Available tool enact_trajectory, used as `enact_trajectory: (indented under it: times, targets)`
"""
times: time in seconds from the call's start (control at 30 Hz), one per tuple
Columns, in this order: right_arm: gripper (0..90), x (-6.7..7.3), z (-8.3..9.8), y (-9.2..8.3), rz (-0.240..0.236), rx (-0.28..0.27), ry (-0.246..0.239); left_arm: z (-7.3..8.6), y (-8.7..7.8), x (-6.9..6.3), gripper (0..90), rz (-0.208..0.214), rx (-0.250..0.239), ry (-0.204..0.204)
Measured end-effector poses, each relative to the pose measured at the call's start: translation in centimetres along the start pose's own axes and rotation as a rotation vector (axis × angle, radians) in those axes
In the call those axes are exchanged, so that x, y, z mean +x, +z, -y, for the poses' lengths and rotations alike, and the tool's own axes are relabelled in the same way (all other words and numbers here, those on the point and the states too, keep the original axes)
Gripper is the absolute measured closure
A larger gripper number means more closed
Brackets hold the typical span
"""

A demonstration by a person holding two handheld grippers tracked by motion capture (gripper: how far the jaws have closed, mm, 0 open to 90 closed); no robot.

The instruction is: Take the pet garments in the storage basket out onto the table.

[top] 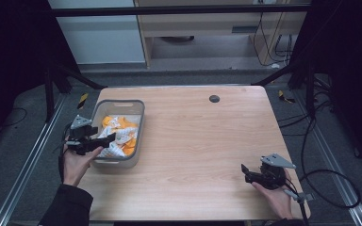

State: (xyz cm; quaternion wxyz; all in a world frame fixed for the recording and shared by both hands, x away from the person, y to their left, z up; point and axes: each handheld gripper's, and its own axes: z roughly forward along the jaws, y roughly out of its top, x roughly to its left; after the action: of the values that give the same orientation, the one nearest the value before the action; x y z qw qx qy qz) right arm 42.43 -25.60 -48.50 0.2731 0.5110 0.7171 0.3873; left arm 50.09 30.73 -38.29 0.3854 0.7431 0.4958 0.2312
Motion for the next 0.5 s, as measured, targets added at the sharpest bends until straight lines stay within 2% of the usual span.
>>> enact_trajectory:
  times: [0.27, 0.5]
  targets:
    - [14.4, 0.0, 0.0, 0.0, -0.001, 0.001, -0.003, -0.9, 0.9, 0.2, 21.7, -0.002, 0.043, 0.016]
    - [14.8, 0.0, 0.0, 0.1, -0.004, 0.002, -0.008, -1.4, 2.0, 0.4, 21.8, -0.003, 0.101, 0.030]
